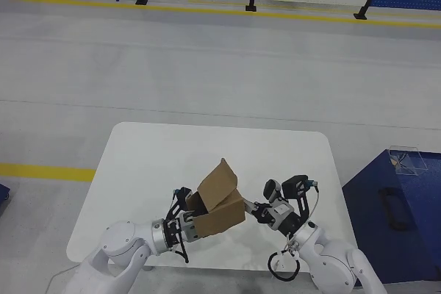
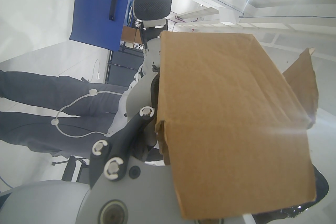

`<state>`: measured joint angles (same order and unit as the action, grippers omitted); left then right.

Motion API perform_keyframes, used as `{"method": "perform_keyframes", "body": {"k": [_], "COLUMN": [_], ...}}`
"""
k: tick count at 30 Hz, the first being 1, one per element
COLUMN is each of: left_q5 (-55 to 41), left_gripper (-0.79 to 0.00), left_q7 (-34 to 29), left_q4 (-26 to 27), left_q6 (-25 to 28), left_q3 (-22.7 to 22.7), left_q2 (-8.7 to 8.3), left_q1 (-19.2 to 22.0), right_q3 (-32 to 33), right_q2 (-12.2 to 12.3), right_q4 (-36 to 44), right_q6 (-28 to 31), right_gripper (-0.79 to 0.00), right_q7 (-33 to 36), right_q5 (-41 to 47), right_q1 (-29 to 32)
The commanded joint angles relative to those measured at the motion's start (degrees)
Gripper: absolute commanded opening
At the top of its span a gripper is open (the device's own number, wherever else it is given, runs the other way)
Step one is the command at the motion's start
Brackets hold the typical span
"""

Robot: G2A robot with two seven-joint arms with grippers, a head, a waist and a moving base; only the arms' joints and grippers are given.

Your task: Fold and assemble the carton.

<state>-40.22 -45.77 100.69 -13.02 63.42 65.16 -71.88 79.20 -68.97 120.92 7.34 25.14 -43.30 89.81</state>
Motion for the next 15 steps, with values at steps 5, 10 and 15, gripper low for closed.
{"method": "perform_keyframes", "body": {"k": [5, 10, 15], "left_q5": [0.0, -4.23, -19.44], "left_gripper": [-0.785, -0.785, -0.785], "left_q7": [0.0, 20.3, 52.52], "left_q4": [0.0, 8.56, 16.89], "left_q6": [0.0, -14.99, -23.97], "left_q3": [0.0, -0.68, -3.67], "left_q2": [0.0, 0.81, 3.47], "left_q1": [0.0, -0.73, -1.63], "right_q3": [6.22, 8.14, 8.05], "right_q2": [-0.18, -0.23, -0.15], "right_q4": [0.42, -1.19, -4.06], "right_q6": [-11.55, -12.36, -10.6], "right_gripper": [0.0, 0.0, 0.0], "right_q7": [-5.77, -5.52, -4.38], "right_q5": [-0.87, 2.1, 2.0], "right_q1": [0.91, 1.22, 0.18]}}
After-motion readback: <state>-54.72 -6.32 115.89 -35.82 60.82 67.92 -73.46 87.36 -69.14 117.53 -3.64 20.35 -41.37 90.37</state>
